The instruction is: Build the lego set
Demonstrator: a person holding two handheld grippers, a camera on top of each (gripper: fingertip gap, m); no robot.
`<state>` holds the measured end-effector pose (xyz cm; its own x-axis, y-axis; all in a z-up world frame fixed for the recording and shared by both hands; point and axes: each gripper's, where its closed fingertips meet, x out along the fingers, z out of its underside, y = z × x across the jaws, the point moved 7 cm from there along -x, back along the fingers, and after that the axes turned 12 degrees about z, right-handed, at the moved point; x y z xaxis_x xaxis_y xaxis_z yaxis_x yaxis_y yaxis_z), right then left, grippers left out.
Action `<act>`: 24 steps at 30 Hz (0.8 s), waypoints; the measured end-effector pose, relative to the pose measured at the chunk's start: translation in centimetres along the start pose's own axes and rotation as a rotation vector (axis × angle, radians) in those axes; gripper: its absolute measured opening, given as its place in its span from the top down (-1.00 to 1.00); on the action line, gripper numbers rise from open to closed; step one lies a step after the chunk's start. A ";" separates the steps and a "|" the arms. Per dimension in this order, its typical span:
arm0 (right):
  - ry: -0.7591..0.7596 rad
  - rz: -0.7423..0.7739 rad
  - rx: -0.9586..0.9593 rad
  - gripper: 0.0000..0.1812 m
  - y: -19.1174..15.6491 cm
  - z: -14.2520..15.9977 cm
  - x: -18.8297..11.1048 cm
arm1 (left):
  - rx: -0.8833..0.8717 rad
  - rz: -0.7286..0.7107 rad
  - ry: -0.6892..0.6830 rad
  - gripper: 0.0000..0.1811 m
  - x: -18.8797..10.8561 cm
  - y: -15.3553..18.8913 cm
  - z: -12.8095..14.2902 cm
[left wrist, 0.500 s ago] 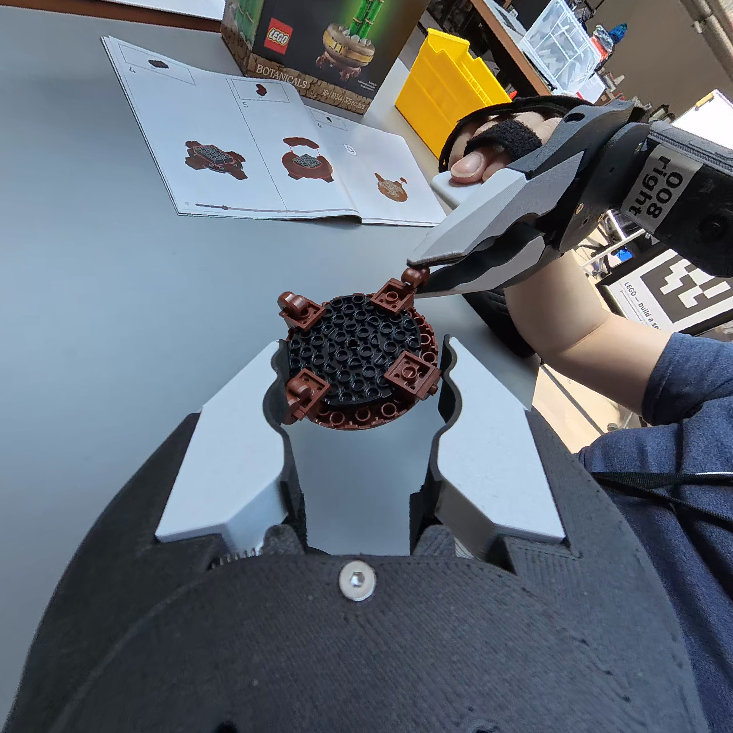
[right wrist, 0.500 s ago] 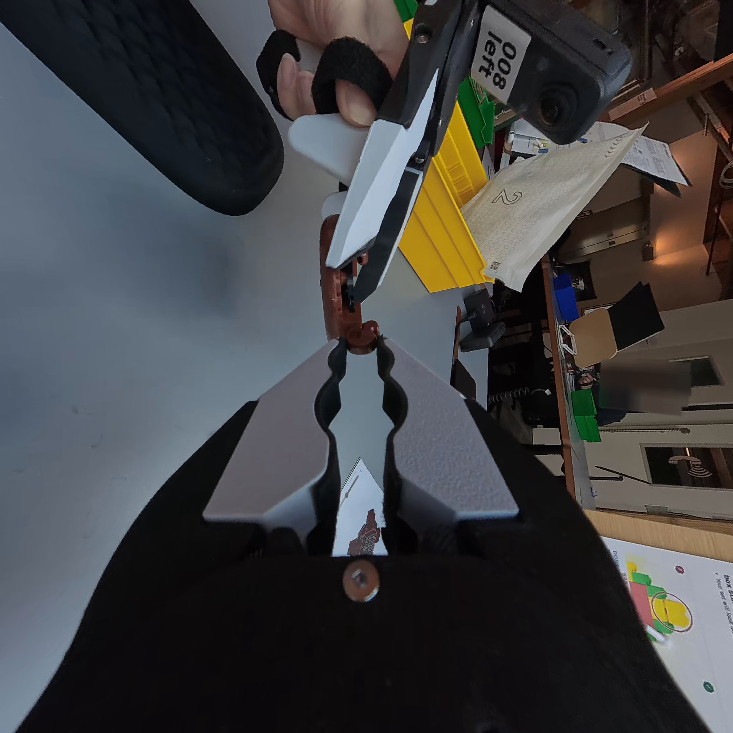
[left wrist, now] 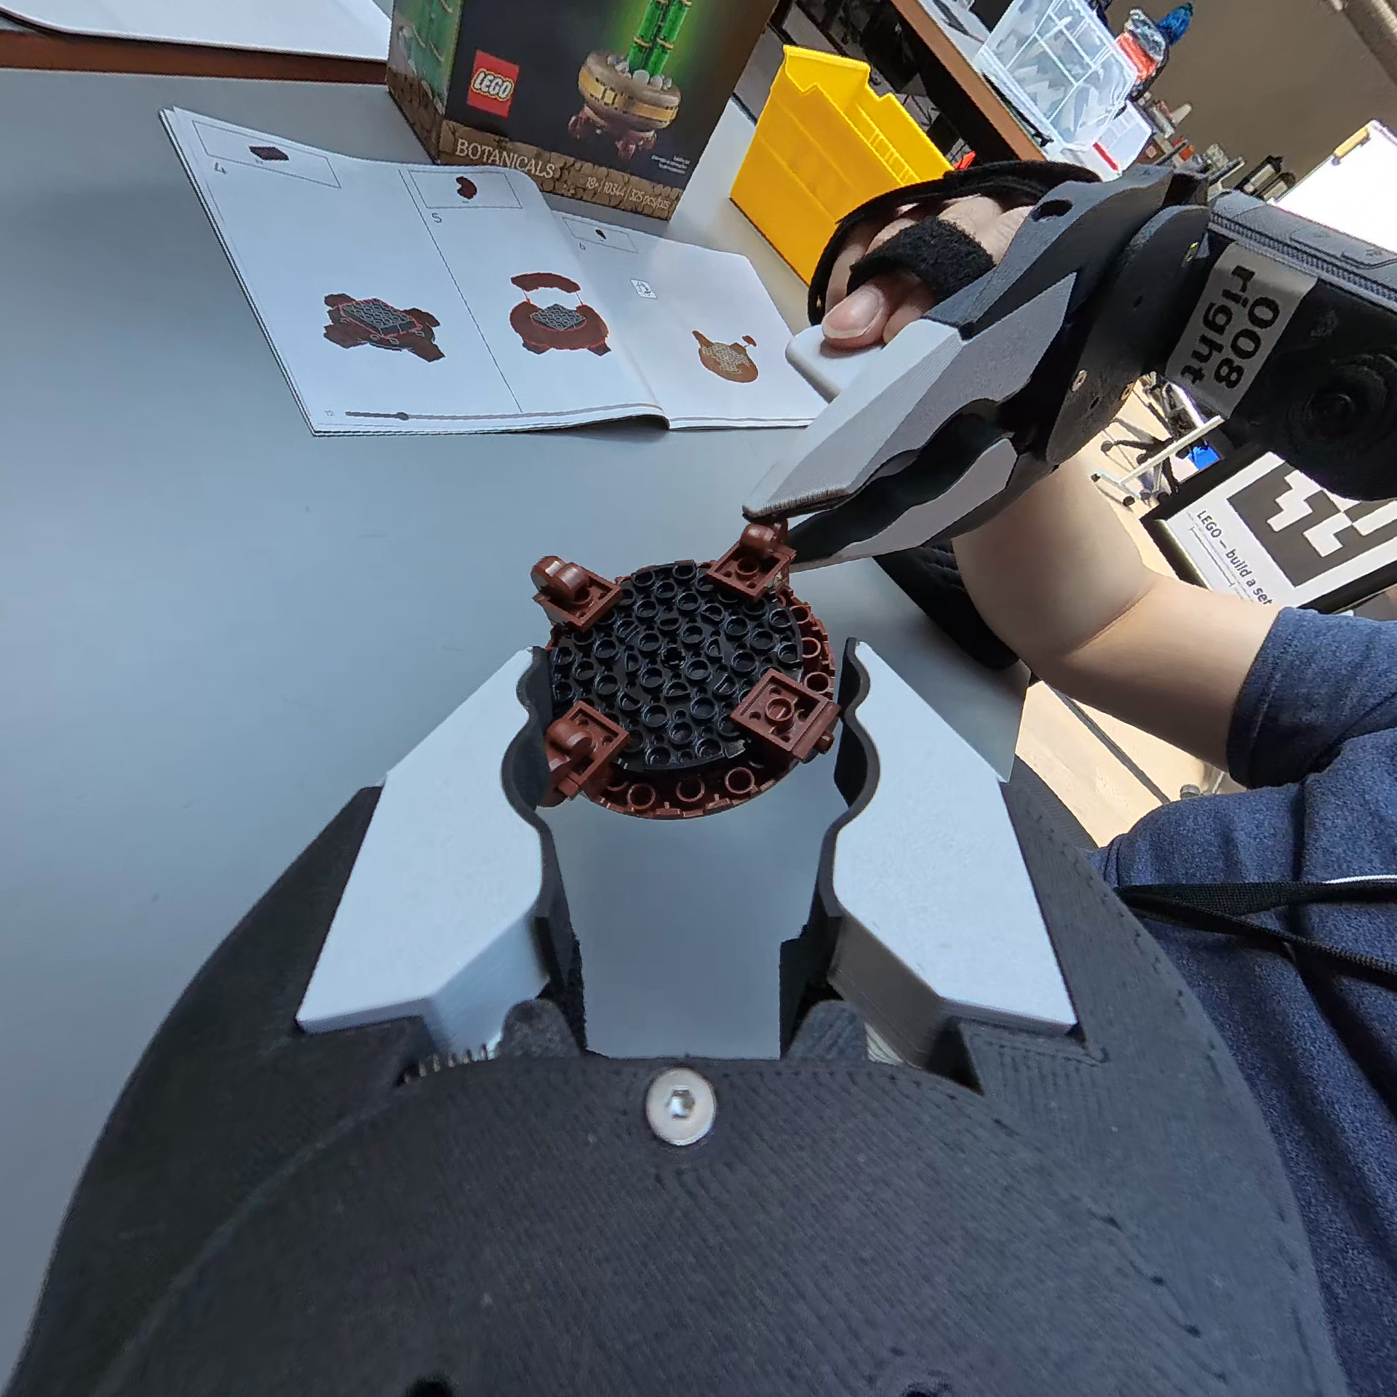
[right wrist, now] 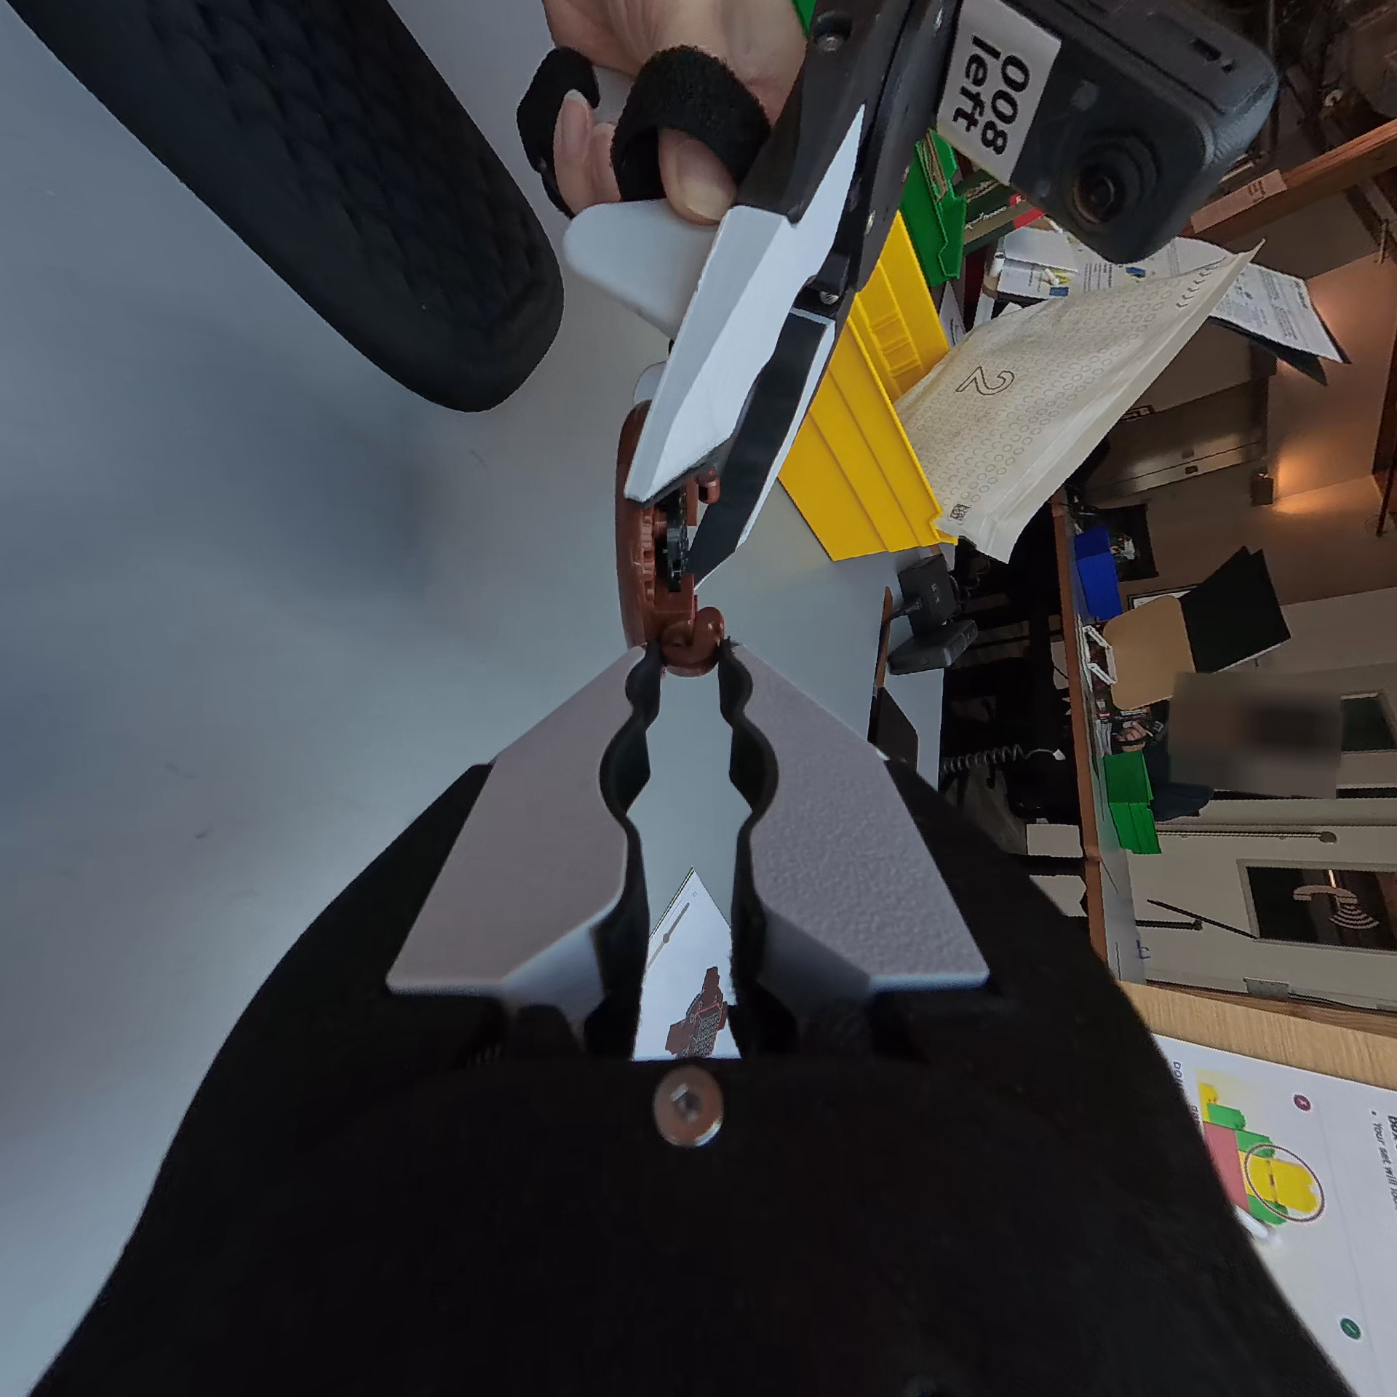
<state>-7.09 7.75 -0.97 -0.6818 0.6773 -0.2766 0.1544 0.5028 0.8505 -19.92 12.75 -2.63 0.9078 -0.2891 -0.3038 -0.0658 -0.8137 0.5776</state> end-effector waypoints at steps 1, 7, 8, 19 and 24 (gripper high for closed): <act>-0.005 -0.011 -0.002 0.84 -0.1 0.0 0.0 | -0.002 -0.003 -0.008 0.17 0.1 0.0 0.0; -0.050 -0.032 0.018 0.84 -0.1 0.3 0.1 | -0.050 -0.020 -0.015 0.18 0.4 -0.2 0.0; -0.056 -0.034 0.018 0.84 -0.2 0.3 0.1 | -0.055 -0.022 -0.011 0.18 0.5 -0.3 0.0; -0.162 -0.085 0.000 0.84 -0.2 -0.1 -0.1 | -0.073 -0.016 0.015 0.18 1.0 -0.3 0.6; -0.219 -0.080 -0.033 0.84 0.2 -0.5 -0.6 | -0.038 -0.011 0.066 0.18 1.5 0.0 0.8</act>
<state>-7.05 7.14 -0.41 -0.5191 0.7381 -0.4311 0.0805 0.5443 0.8350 -18.89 11.92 -3.65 0.9337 -0.2455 -0.2605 -0.0410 -0.7962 0.6036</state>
